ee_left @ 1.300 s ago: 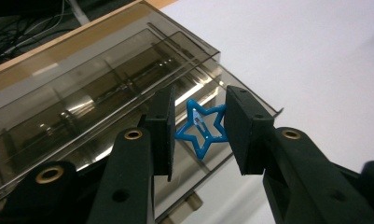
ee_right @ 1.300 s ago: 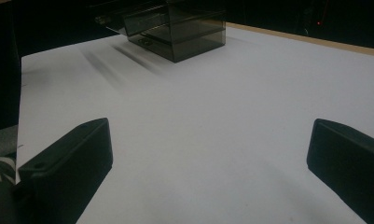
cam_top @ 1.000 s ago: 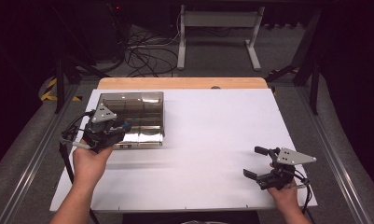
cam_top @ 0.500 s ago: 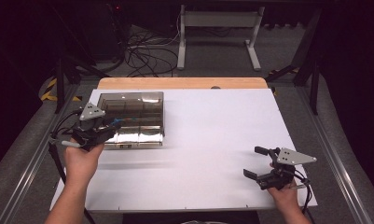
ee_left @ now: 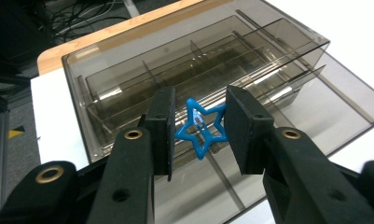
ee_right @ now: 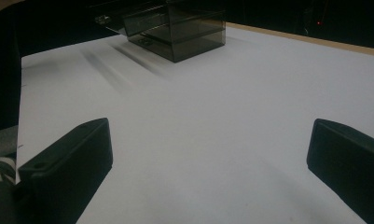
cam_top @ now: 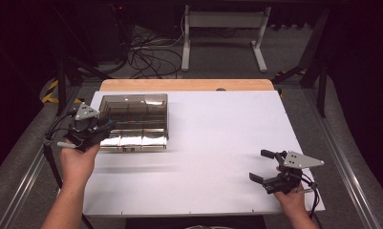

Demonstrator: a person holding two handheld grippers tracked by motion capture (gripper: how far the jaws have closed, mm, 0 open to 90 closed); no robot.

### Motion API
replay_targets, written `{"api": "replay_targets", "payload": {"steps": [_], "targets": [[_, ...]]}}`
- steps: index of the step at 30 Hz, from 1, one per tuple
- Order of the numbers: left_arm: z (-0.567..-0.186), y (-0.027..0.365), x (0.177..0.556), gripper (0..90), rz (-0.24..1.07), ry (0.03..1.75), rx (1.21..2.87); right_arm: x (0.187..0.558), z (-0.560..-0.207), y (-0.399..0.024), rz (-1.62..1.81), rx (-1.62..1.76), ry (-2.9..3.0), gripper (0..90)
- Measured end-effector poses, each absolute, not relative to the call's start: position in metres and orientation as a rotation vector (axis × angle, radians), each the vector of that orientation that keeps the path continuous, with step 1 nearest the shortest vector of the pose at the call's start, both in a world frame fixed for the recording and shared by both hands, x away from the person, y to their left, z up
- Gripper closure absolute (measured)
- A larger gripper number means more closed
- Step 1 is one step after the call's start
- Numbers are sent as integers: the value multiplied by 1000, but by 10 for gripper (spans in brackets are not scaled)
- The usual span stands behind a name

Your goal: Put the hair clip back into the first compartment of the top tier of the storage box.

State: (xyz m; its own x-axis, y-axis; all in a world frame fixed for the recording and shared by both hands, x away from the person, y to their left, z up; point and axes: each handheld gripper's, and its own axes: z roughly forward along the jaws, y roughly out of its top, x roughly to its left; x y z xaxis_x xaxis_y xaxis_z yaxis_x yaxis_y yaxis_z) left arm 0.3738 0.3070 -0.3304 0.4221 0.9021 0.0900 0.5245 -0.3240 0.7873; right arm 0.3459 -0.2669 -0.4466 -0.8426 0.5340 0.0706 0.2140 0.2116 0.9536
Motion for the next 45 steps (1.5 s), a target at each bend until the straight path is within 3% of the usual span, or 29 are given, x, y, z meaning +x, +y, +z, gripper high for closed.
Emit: {"api": "replay_targets", "payload": {"steps": [45], "targets": [[-363,330,389,644,557,1336,2086,346,-447,-267,1672,703,2221,6]]}}
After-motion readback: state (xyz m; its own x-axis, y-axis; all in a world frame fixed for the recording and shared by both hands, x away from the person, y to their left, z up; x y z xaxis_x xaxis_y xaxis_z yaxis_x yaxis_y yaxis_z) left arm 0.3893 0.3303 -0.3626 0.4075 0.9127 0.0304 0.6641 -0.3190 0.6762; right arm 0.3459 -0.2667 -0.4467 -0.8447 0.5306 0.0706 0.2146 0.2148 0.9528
